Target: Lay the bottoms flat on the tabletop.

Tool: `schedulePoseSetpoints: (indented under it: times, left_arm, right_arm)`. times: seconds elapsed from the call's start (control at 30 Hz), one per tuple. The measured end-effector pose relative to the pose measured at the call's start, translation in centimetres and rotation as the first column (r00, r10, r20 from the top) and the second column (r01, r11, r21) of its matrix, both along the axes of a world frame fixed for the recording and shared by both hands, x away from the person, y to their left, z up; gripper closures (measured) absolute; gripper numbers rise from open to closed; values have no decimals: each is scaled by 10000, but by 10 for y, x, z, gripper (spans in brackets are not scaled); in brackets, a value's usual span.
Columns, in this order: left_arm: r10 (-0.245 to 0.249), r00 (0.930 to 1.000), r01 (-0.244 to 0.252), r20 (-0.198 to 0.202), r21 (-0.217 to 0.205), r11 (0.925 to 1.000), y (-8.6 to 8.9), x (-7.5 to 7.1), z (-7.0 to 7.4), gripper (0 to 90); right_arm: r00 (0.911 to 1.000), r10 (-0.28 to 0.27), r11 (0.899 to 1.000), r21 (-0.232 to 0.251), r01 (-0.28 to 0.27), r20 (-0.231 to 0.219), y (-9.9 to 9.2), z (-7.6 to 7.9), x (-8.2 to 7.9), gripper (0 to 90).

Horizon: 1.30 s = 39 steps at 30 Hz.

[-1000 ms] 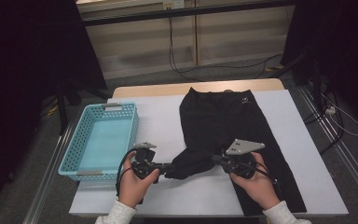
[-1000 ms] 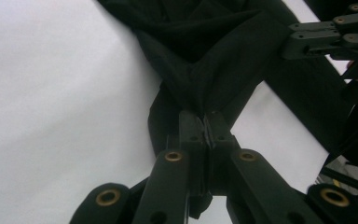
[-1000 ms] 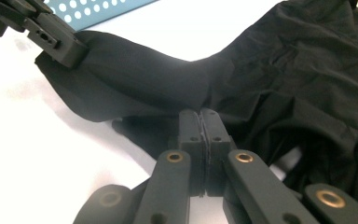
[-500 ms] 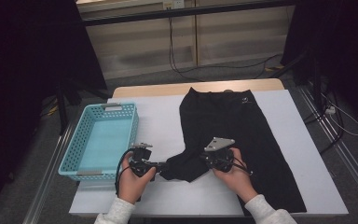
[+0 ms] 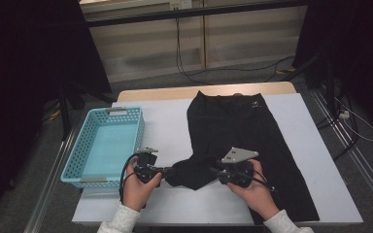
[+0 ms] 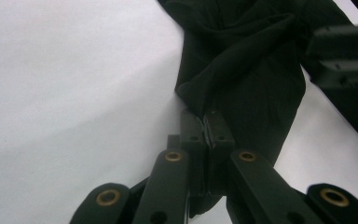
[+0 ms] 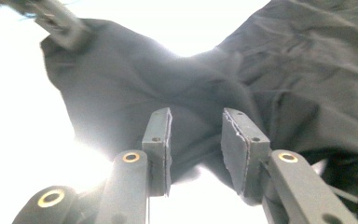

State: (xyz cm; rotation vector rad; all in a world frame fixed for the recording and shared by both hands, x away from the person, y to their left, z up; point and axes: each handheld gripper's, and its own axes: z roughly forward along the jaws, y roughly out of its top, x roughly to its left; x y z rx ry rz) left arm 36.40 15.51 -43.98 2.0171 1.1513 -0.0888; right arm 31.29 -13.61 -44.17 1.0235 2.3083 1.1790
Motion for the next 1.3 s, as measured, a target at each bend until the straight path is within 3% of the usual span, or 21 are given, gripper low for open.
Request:
schedulePoseSetpoints:
  times: [0.13,0.33,0.43,0.57,0.67,0.87,1.03,1.2,1.3]
  left_arm:
    - [-48,10000,48,1,101,9999,-1,0,0,886]
    - [-88,9999,84,125,320,9995,-2,-1,3,887]
    - [-182,9995,167,254,564,9983,-4,0,4,887]
    - [-228,9992,209,321,609,9979,-7,1,6,888]
    - [-258,9990,235,356,635,9977,-8,1,7,888]
    - [-240,9992,225,308,480,9986,-7,1,10,888]
    - [-347,9988,336,347,319,9989,-8,1,13,888]
    - [-423,9985,413,337,290,9987,-13,2,11,888]
    - [-270,9981,249,547,385,9989,-14,3,8,889]
  right_arm:
    - [9986,428,9991,1,-428,-319,10,-8,-5,626]
    - [9922,1006,9937,-420,-1038,-738,26,-23,-5,627]
    - [9928,1043,9931,-470,-1071,-584,28,-24,-4,667]
    - [9931,972,9950,-173,-985,-664,25,-27,-1,808]
    - [9915,1017,9947,-52,-1025,-815,23,-27,1,882]
    - [9888,1193,9927,-64,-1204,-902,20,-24,0,898]
    - [9853,1390,9891,632,-1332,-998,6,-10,-8,898]
    - [9903,1151,9880,1123,-1061,-778,-8,1,-6,889]
    - [9957,736,9939,868,-686,-558,-8,-2,1,894]
